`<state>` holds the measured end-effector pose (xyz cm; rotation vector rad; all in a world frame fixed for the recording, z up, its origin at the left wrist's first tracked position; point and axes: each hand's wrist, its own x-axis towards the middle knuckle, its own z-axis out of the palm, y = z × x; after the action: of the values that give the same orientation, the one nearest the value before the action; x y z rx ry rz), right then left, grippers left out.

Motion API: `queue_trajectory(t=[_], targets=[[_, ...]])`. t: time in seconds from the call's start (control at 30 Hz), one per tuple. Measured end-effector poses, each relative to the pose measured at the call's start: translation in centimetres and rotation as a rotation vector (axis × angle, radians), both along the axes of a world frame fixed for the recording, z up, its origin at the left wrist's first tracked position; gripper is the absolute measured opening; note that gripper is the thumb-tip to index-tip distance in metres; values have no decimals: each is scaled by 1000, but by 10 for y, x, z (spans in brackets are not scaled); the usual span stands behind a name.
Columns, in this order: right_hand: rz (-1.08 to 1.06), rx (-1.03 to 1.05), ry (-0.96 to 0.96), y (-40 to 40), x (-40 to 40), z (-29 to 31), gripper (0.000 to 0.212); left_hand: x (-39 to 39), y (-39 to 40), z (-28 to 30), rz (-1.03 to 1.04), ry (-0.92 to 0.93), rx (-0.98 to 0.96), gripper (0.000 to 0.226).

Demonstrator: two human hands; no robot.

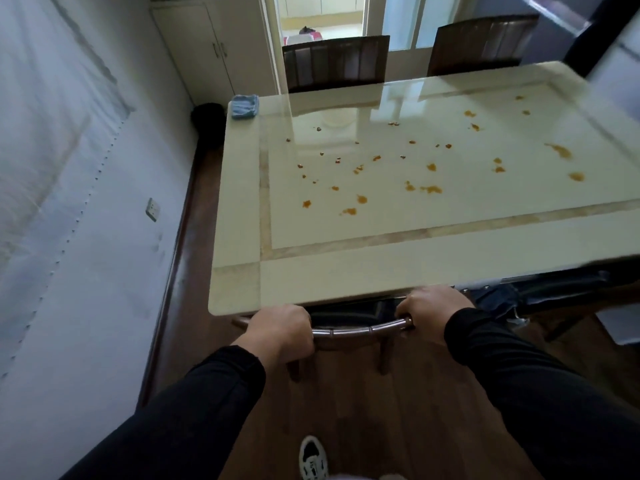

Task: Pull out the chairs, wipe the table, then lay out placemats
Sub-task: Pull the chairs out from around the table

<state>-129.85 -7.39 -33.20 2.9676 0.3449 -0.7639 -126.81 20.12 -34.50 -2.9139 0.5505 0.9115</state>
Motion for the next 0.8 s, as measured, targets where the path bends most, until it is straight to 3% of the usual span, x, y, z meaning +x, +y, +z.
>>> queue_trajectory(t=[0.27,0.37,0.47,0.53,0.67,0.8], targets=[[-60,-63,113,8,5,5,37,2,0,4,-64,33,8,33],[-141,69,228,12,16,13,67,4,0,10,-8,146,1,32],[-141,73,379,28,31,31,89,14,3,17,106,379,-113,52],[-173,162,408,44,46,41,83,26,8,27,186,486,-211,67],[-228,373,199,83,81,48,71,53,22,39,338,429,-445,42],[-266,454,77,121,107,46,52,86,50,34,519,310,-620,34]])
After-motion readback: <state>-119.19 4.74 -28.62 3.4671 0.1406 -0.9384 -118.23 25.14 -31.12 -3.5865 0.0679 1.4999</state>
